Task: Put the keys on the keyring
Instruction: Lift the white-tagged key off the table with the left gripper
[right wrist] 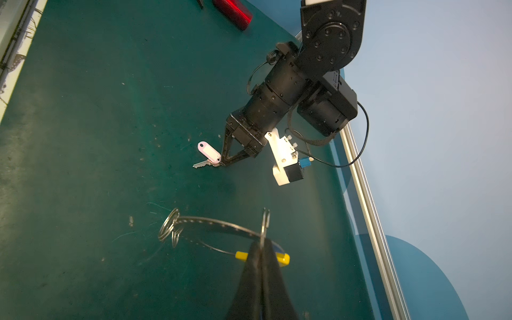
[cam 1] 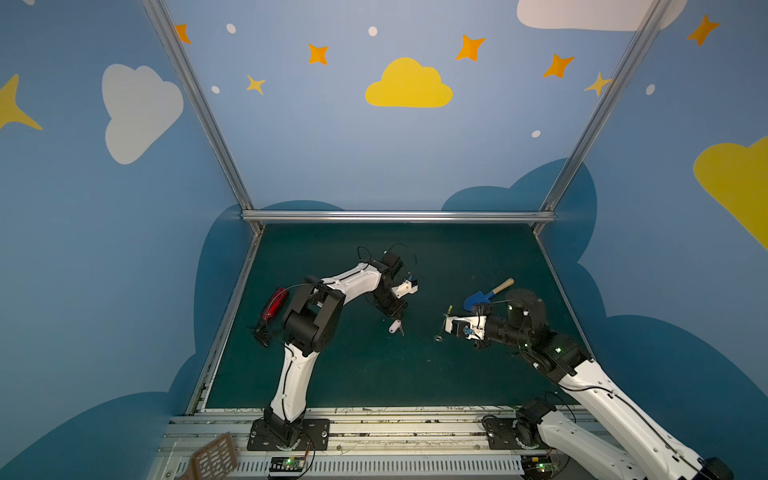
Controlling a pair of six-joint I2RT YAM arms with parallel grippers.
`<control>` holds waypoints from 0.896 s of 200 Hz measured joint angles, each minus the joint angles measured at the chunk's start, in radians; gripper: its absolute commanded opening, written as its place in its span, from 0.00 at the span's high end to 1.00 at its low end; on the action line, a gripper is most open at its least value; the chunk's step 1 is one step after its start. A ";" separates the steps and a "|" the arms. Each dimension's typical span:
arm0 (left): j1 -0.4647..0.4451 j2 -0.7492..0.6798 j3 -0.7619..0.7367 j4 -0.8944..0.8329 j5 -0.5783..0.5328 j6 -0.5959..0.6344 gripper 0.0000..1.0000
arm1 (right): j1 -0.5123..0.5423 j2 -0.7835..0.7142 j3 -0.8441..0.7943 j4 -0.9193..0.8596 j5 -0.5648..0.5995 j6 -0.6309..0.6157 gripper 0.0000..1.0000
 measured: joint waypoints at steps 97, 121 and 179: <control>-0.045 -0.027 -0.061 0.123 -0.096 -0.145 0.79 | -0.011 0.000 -0.011 0.008 -0.002 0.003 1.00; -0.048 -0.027 -0.061 0.126 -0.103 -0.163 0.78 | -0.016 0.001 -0.014 0.008 -0.003 0.005 1.00; -0.040 -0.040 -0.076 0.129 -0.104 -0.174 0.76 | -0.023 0.002 -0.014 0.008 -0.007 0.007 1.00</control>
